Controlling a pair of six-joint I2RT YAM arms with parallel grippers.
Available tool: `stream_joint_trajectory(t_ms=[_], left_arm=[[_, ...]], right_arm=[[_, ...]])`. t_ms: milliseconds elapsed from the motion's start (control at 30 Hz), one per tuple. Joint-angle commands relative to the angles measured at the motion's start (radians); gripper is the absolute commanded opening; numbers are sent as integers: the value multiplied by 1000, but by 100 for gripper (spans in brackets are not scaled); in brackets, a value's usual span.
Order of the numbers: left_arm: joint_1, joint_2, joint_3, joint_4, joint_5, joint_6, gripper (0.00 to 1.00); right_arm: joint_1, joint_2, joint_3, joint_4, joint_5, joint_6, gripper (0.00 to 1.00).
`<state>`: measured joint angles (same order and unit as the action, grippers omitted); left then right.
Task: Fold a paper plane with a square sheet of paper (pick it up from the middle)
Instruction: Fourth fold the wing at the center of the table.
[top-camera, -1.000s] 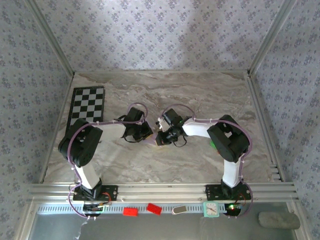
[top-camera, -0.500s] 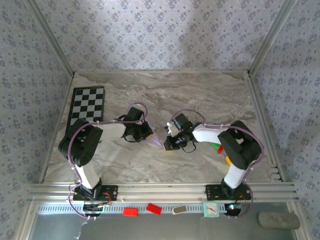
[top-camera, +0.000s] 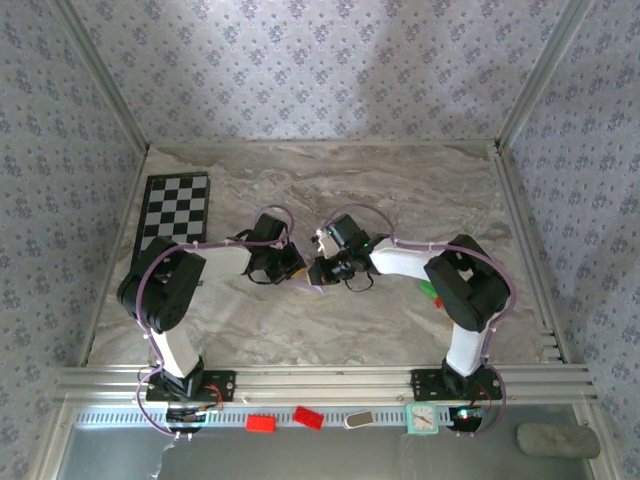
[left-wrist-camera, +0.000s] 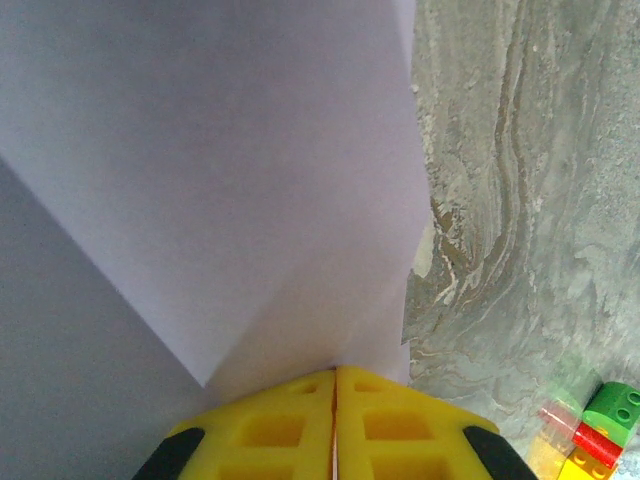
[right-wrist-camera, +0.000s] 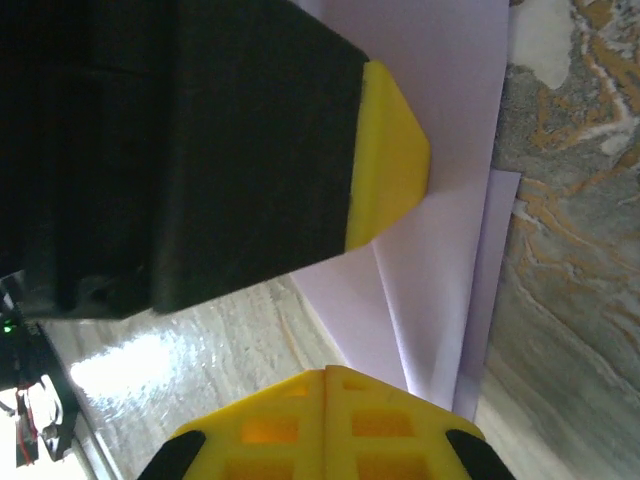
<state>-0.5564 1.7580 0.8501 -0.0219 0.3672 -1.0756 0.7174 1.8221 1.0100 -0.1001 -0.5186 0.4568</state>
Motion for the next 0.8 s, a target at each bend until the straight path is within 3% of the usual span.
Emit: stream_joint_trajectory(t_ms=[0,300,767], left_arm=[[7,56,-37,-93,-59,-15,9],[11,26,-28,-80,-35,-4,10],[66,-75,66,-109,-62,185,20]], right_arm=[[-1,40,23,-13,30,11,3],[-12,88,0,-28,55,0,2],[-45,118,-37,-75,0,-32,2]])
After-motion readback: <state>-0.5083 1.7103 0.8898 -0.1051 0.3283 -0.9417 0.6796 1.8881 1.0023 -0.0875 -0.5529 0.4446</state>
